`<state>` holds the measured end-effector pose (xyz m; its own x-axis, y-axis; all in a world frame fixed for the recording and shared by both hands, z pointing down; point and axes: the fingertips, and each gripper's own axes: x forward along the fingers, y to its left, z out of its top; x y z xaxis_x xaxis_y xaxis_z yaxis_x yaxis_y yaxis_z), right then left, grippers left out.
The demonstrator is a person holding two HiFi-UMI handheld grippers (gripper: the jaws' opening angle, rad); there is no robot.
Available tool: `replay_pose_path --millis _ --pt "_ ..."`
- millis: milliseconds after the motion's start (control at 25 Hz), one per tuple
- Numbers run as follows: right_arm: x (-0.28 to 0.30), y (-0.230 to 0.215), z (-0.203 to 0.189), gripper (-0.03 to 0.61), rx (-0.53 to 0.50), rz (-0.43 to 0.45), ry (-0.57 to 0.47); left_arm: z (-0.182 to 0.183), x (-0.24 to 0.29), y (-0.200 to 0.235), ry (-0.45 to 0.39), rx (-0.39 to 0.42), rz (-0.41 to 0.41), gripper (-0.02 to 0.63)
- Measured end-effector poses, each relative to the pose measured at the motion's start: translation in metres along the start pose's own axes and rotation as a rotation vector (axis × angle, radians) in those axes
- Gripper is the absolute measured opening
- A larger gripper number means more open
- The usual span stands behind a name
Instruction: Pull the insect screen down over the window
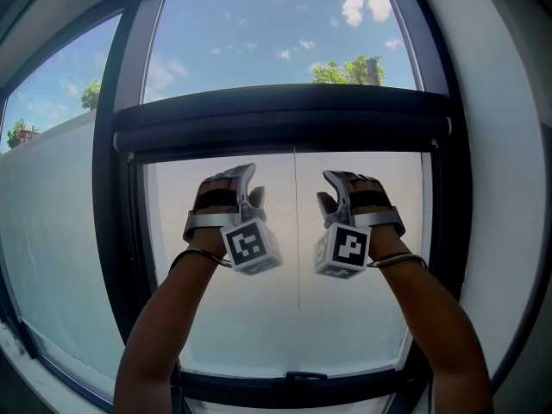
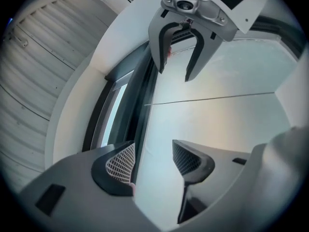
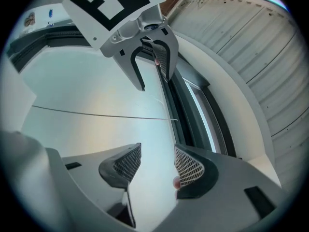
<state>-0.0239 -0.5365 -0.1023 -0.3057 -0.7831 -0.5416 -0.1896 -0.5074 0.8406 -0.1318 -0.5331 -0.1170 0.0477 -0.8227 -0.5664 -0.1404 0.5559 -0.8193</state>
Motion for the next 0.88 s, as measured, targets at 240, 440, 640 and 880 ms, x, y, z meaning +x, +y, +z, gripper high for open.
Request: replay_pose_path --millis 240,440,640,880 --pt "0.029 -0.019 0.002 0.236 -0.036 0.022 0.021 -0.005 0.027 0.022 0.046 0.023 -0.008 0.253" --pt "0.045 -0.032 -0.007 0.241 -0.069 0.017 0.065 -0.011 0.040 0.026 0.075 0.044 -0.036 0.271" --pt "0.058 -0.035 -0.016 0.241 -0.099 0.014 0.101 -0.009 0.052 0.023 0.084 0.047 -0.091 0.273" --pt "0.067 -0.032 -0.025 0.240 -0.141 0.068 0.154 -0.014 0.061 0.012 0.125 0.073 -0.151 0.281"
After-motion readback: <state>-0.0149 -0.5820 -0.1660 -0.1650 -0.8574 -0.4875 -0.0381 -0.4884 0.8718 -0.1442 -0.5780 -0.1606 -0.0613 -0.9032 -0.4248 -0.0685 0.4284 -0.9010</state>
